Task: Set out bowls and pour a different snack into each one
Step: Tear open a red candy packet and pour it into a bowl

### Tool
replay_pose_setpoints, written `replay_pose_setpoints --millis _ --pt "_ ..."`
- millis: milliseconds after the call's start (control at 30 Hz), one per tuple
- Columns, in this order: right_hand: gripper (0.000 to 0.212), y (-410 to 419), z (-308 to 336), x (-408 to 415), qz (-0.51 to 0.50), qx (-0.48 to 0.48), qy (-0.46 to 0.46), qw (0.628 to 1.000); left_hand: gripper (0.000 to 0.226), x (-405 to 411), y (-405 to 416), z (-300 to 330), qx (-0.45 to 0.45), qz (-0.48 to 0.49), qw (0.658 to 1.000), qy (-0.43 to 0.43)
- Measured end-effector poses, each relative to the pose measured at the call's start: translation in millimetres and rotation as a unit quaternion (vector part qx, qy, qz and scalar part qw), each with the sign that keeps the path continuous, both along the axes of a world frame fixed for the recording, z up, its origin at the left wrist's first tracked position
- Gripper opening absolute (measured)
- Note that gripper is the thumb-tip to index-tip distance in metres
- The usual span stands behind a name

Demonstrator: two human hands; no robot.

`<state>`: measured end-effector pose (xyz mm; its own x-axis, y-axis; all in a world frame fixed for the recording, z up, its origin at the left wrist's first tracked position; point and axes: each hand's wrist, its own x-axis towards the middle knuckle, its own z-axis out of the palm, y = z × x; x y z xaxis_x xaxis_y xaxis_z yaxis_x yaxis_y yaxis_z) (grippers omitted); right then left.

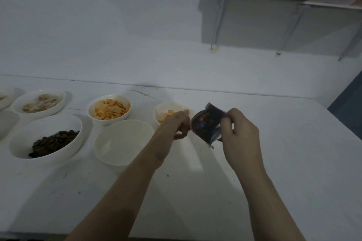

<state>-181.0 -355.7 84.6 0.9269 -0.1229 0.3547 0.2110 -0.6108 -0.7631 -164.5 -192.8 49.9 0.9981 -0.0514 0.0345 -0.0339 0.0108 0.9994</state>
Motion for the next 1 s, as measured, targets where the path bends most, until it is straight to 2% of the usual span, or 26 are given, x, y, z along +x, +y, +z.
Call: replay_pose_setpoints --millis 133,267,400,533,633,733,833,1000 --pt "0.024 33 20 -1 0.058 0.038 -0.026 0.997 0.024 15 35 -4 0.011 0.113 0.993 0.046" --pt "0.026 84 39 1 0.131 0.057 -0.056 0.988 0.035 29 88 8 -0.068 0.11 0.985 0.116" --pt "0.03 142 47 5 0.178 0.075 -0.037 0.98 0.033 33 145 19 -0.132 0.126 0.978 0.098" --pt "0.034 192 41 11 0.206 0.05 0.014 0.977 0.034 41 197 16 -0.175 0.186 0.957 0.134" --pt "0.024 216 31 13 0.19 -0.049 0.03 0.98 0.027 45 229 4 -0.165 0.212 0.957 0.114" --pt "0.02 233 18 13 0.141 -0.07 0.035 0.987 0.034 52 251 -9 -0.172 0.231 0.953 0.098" --pt "0.004 241 10 10 0.142 -0.045 0.069 0.986 0.049 57 261 -10 -0.141 0.25 0.955 0.072" --pt "0.012 242 7 11 0.119 0.083 0.057 0.988 0.052 68 267 -22 -0.005 0.262 0.965 -0.026"
